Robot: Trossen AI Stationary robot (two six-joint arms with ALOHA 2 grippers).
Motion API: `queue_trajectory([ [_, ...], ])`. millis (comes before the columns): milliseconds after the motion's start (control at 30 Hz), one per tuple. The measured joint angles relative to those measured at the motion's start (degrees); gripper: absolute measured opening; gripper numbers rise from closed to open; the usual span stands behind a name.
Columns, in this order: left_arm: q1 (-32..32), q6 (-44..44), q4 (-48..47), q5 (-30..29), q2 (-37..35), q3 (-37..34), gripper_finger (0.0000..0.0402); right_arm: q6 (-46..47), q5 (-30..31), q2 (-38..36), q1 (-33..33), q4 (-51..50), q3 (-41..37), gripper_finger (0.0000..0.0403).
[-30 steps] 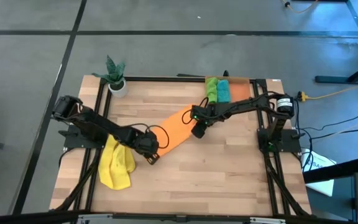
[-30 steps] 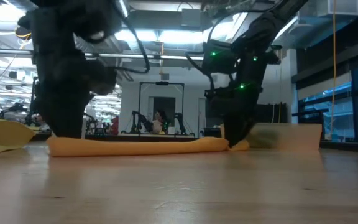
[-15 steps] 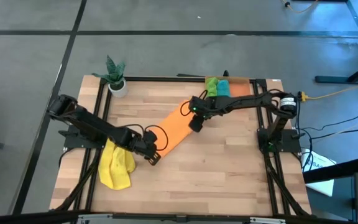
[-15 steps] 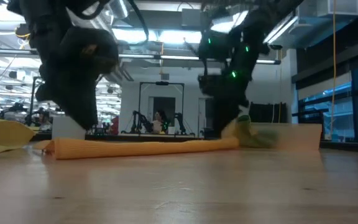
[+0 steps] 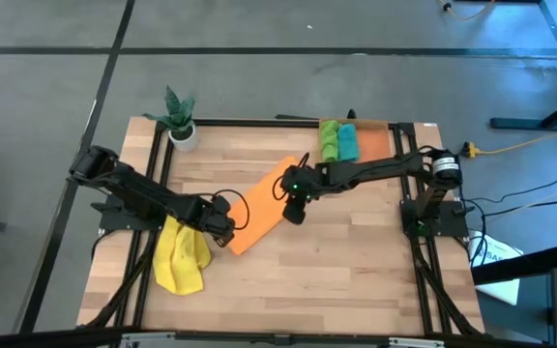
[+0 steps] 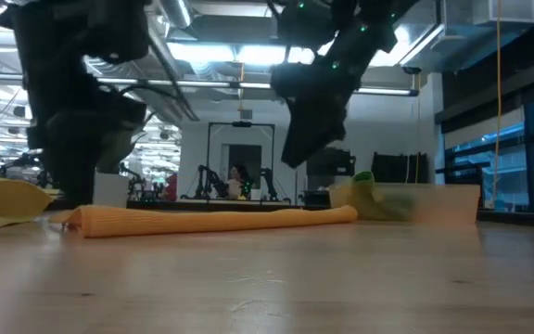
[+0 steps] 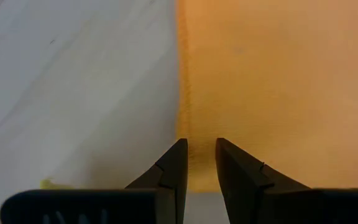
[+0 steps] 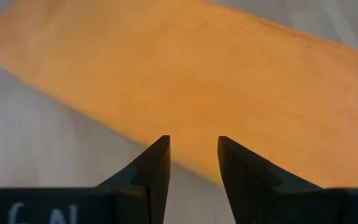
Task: Roll microfiber towels into tight, uniform cylinder then place into a basket
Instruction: Fold the orange towel
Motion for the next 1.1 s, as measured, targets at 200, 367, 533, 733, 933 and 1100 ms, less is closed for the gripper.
queue_trajectory([
  [200,-0.2,0.0,1.9,0.0,0.4,-2.0,0.0075,0.2,1.6,5.1,-0.3,1.3,0.0,0.0136],
  [367,-1.4,-0.2,6.5,-0.2,0.3,-3.4,0.0075,0.0,2.6,7.9,-1.9,1.3,0.0,0.0136],
  [533,-2.5,-2.6,11.7,-0.9,0.2,-4.9,0.0075,-0.2,2.9,8.1,-3.6,1.4,0.0,0.0136],
  [733,-4.8,-7.1,14.9,-1.1,0.1,-5.7,0.0075,-1.8,3.6,8.4,-6.3,1.3,0.0,0.0136],
  [933,-7.4,-9.2,19.6,0.2,0.3,-5.9,0.0075,-3.5,3.6,10.2,-8.6,1.5,0.0,0.0136],
  [1100,-9.5,-13.5,22.6,0.6,0.4,-6.0,0.0075,-6.2,3.3,10.8,-9.7,3.3,0.0,0.0136],
])
